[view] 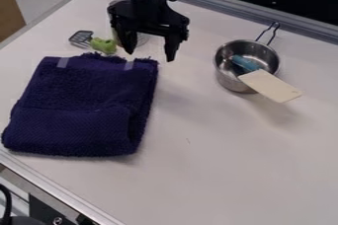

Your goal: Move the knife down to the right of the table

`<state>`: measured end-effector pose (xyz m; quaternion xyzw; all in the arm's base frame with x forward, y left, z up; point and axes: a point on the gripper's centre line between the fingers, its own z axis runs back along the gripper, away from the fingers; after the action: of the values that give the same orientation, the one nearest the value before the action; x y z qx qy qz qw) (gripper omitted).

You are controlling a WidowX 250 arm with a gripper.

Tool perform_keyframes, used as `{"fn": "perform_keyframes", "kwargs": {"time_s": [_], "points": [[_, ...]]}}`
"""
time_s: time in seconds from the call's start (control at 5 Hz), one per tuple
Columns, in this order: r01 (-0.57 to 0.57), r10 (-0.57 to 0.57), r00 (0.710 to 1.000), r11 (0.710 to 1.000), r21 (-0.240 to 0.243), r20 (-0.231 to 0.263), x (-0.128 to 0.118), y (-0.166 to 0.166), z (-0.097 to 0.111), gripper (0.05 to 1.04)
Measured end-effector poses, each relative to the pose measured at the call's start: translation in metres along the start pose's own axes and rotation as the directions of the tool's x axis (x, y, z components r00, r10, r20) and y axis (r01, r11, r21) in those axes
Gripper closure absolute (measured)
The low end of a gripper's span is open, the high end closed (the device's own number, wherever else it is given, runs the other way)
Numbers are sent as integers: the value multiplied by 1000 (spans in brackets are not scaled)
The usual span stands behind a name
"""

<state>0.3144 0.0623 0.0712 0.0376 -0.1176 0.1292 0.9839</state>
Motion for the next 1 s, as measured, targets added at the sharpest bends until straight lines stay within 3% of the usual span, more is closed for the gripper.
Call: {"fn": "perform_keyframes", "kwargs": {"time_s": [0.2, 0.4, 0.6, 0.8, 1.0], "points": [[-11, 11, 999, 1000, -2, -39, -6, -1, -9, 84], [-124, 118, 988, 991, -53, -97, -1, -10, 2, 84], [-251, 235, 958, 964, -84, -163, 6, -21, 16, 84], [-417, 394, 894, 906, -72, -215, 15, -41, 16, 84], [-539, 518, 827, 841, -47, -219, 19, -73, 2, 84]]}}
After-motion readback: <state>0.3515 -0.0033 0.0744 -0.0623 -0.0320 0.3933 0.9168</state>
